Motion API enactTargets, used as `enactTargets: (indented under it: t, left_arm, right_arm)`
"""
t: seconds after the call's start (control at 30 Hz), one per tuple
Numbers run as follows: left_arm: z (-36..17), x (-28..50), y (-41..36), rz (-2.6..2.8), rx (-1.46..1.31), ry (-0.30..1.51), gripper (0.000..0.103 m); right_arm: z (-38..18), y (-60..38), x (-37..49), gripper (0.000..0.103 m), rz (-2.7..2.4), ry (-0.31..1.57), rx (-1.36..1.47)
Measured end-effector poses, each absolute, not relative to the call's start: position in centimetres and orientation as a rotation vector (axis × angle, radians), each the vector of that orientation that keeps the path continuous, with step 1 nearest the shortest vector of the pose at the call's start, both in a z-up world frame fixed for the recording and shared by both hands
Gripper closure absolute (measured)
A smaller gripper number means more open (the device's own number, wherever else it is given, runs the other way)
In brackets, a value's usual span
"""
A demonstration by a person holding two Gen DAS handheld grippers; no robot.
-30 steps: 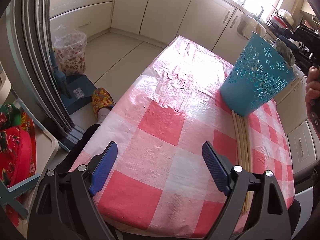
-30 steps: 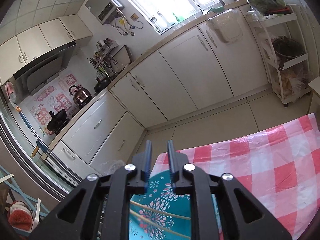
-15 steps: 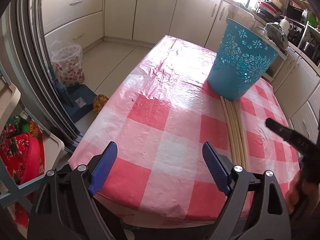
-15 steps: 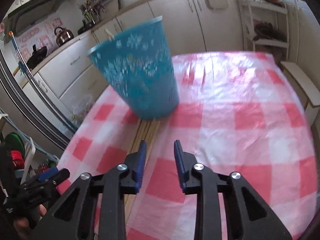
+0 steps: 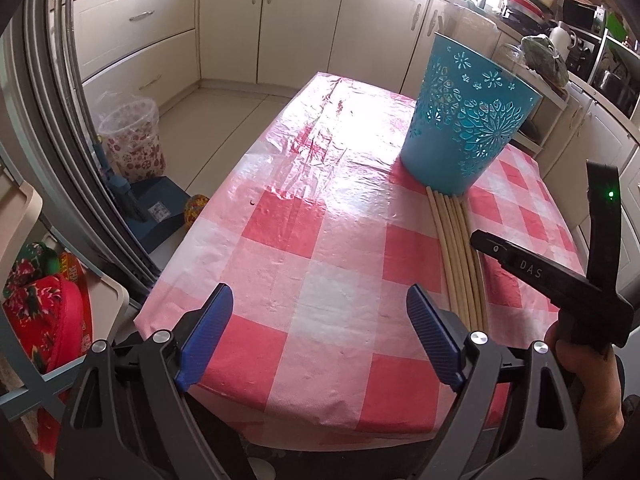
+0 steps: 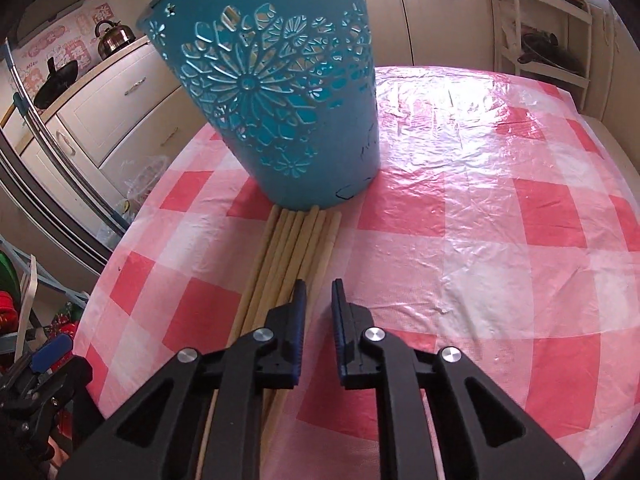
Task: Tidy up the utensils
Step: 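Lower the left gripper to the chopsticks and close it on one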
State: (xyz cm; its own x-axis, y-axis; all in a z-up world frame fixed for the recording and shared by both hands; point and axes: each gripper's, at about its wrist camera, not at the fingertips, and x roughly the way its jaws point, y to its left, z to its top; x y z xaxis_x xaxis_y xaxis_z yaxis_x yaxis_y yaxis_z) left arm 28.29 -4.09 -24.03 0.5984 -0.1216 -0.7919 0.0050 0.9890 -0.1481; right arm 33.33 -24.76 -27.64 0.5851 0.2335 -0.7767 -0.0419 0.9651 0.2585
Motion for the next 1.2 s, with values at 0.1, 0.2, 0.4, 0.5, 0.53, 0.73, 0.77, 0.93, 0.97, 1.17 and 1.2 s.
enactTargets:
  t: [0.1, 0.2, 0.4, 0.5, 0.53, 0.73, 0.77, 0.93, 0.97, 1.17, 1.2]
  left_arm:
    - [-24.0, 29.4, -5.5, -0.094, -0.110, 0.940, 0.018]
    - [-24.3, 31.3, -7.6, -0.112, -0.067, 0.961, 0.018]
    - [-25.9, 35.2, -11.2, -0.107, -0.012, 0.993, 0.018]
    - [-26.6, 36.5, -12.3, -0.090, 0.014, 1.006, 0.019]
    - [-26.6, 36.7, -12.5, -0.086, 0.021, 1.007, 0.019]
    - [-27.1, 37.4, -13.7, -0.086, 0.048, 1.020, 0.019]
    - [-27.2, 37.5, -13.9, -0.082, 0.055, 1.020, 0.019]
    - [-27.6, 37.7, -14.5, -0.069, 0.095, 1.026, 0.019]
    - [-27.6, 37.8, -14.6, -0.071, 0.097, 1.020, 0.019]
    - [-27.3, 39.1, -15.0, -0.114, 0.096, 1.016, 0.039]
    - [-27.2, 39.3, -15.2, -0.124, 0.105, 1.009, 0.053]
  right_arm:
    - [-27.4, -24.1, 33.1, 0.093, 0.170, 0.947, 0.130]
    - [-27.3, -24.7, 32.3, 0.093, 0.189, 0.957, 0.086]
    - [-27.6, -28.2, 29.9, 0.097, 0.208, 0.930, 0.177]
    - [-27.8, -28.9, 29.8, 0.097, 0.222, 0.922, 0.233]
    - [-27.8, -29.1, 29.7, 0.097, 0.226, 0.922, 0.239]
    - [-27.7, -30.0, 29.7, 0.097, 0.251, 0.924, 0.297]
    - [-27.6, -30.1, 29.7, 0.097, 0.253, 0.924, 0.301]
    - [-27.6, -30.1, 29.7, 0.095, 0.262, 0.925, 0.310]
    - [-27.6, -30.1, 29.7, 0.094, 0.264, 0.925, 0.310]
    - [-27.6, -29.3, 30.1, 0.088, 0.261, 0.922, 0.290]
    - [-27.6, -29.0, 30.2, 0.088, 0.255, 0.922, 0.279]
